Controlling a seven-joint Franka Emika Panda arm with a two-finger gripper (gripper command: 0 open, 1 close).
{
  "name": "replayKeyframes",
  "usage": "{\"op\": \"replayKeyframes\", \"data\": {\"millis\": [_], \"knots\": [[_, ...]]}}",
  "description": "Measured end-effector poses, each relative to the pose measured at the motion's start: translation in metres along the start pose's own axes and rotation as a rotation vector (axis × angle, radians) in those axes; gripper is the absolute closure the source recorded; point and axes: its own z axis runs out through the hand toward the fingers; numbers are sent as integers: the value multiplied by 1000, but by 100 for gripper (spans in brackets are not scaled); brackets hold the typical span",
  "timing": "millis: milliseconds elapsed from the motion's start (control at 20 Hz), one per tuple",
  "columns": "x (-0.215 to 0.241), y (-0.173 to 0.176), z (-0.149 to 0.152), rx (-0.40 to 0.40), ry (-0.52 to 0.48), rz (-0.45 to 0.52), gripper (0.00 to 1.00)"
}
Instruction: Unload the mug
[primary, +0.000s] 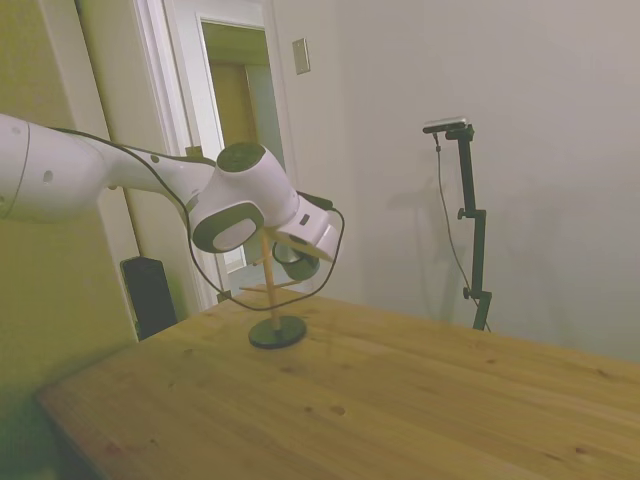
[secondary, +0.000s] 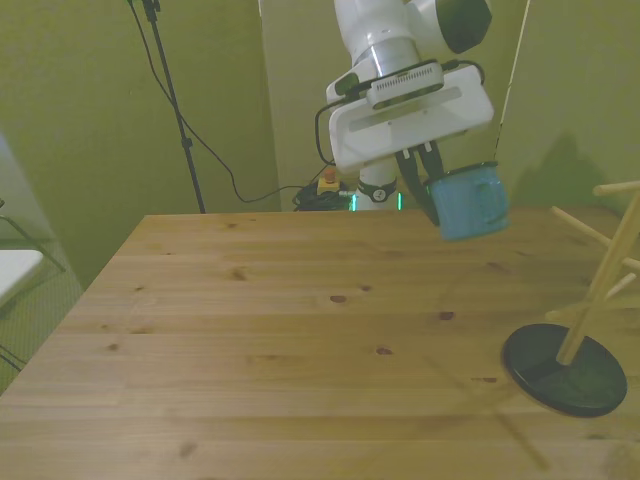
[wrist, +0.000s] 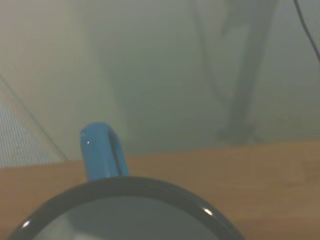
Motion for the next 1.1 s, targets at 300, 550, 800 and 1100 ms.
{"op": "replayKeyframes", "data": {"millis": [300,550,800,1100], "knots": [[-44,55,-16,-97,-85,-15,100],[-66,107,-27,-254,-151,23,100],[-64,134,-14,-388,-184,110,100],[-61,152,34,-494,-254,182,100]]}}
